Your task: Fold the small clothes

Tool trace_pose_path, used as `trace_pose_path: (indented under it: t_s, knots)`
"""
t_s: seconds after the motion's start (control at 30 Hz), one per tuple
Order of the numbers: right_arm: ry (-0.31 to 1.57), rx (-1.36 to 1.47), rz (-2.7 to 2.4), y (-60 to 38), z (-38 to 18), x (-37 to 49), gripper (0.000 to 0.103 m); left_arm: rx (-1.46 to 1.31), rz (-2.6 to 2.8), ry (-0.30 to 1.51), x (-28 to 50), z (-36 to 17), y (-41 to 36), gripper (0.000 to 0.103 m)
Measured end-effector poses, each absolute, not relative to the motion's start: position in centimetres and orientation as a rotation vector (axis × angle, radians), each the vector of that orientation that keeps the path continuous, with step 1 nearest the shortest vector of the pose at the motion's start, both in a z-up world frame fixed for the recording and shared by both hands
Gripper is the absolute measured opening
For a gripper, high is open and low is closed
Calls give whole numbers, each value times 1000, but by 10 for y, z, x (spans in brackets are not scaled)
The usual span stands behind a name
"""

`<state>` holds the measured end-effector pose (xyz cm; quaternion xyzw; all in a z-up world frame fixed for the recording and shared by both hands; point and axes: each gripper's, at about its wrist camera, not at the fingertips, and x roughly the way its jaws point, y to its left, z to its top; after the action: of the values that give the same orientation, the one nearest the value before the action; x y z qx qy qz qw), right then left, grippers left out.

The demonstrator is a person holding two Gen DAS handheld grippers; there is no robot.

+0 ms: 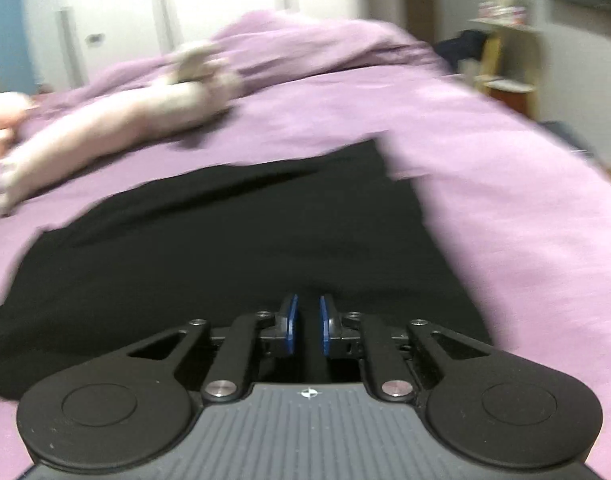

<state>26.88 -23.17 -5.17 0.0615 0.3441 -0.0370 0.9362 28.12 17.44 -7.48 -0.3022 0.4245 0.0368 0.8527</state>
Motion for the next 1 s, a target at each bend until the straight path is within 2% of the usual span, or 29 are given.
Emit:
trace_pose_path:
  t_s: [0.03,0.07,0.17,0.3,0.4,0.47,0.53,0.6,0.63,0.67,0.83,1.0]
  knots:
    - [704,133,-107,-246,-52,268,9,-640,76,890,281,-75,174,35]
    - [708,149,-121,-259,-52,268,1,-642,73,887,280,-75,174,37]
    - [708,85,-149,-273,-52,268,0,-667,47,872,275,-75,177,42]
    - [708,107,-171,-262,-38,272,1,-741,-21,856,270,-77,186,43]
    - [640,222,-25,-243,-21,270,5,-774,-45,851,268,-79,190,43]
    - [637,309,128,-225,-15,274,17,-779,-46,857,270,-81,188,43]
    - [659,305,219,-200,-15,278,19,-804,-40,859,273,-83,188,42]
    - [698,253,280,-168,-20,279,19,-823,-24,860,276,-85,186,32]
    - [716,222,303,-153,-24,279,19,-815,-13,867,278,-85,185,19]
    - [730,189,317,-139,-29,278,19,-804,2,876,280,-85,183,16]
    - [771,68,301,-95,-53,271,20,-723,-9,832,276,-72,171,14]
    - [755,78,288,-97,-43,270,19,-710,-14,820,279,-69,167,15]
